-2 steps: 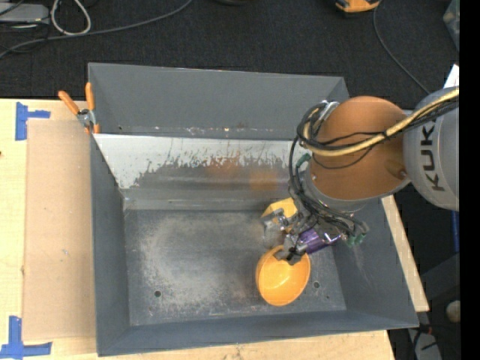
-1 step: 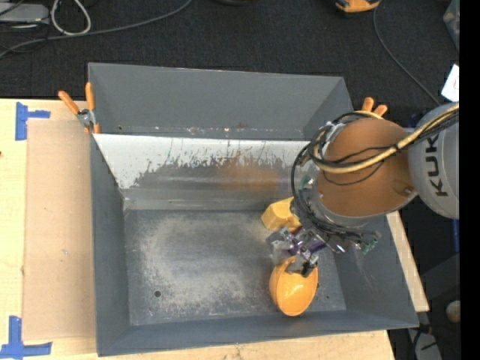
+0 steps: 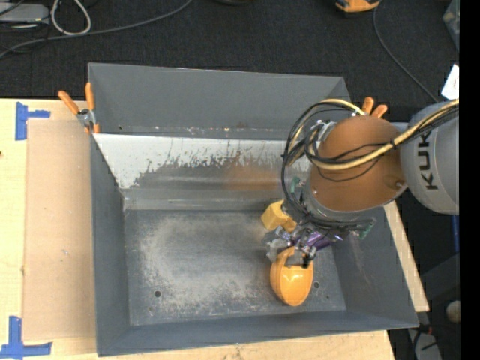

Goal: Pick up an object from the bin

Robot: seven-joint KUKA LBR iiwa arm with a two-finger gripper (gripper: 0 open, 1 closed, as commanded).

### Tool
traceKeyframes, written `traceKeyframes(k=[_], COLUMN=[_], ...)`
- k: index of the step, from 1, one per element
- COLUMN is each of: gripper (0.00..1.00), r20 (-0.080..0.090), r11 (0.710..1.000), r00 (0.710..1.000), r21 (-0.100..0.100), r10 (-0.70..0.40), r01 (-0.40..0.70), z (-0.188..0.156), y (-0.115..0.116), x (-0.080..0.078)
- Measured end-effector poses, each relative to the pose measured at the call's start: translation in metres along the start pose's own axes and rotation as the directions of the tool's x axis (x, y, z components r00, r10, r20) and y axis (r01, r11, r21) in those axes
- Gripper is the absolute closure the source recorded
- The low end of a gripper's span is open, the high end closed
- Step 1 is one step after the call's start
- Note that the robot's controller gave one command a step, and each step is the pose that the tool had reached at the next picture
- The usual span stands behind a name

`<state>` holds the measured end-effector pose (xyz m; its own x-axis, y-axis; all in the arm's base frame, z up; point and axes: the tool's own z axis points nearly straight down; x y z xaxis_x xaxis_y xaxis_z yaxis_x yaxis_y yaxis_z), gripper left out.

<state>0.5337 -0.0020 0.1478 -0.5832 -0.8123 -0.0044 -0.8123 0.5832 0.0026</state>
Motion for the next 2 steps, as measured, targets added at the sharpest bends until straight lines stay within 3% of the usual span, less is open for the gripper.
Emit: traceKeyframes(k=[1,2], gripper=[1.0,1.0], r20=[-0.003,0.001], r11=[0.994,0.968], r00=[0.994,0.968], r21=[-0.006,-0.009], r10=[-0.111,-0.25], r01=[0.111,0.25], z=[0.023,-0.045], y=[-0.007,-0.004], x=[0.02,0.017])
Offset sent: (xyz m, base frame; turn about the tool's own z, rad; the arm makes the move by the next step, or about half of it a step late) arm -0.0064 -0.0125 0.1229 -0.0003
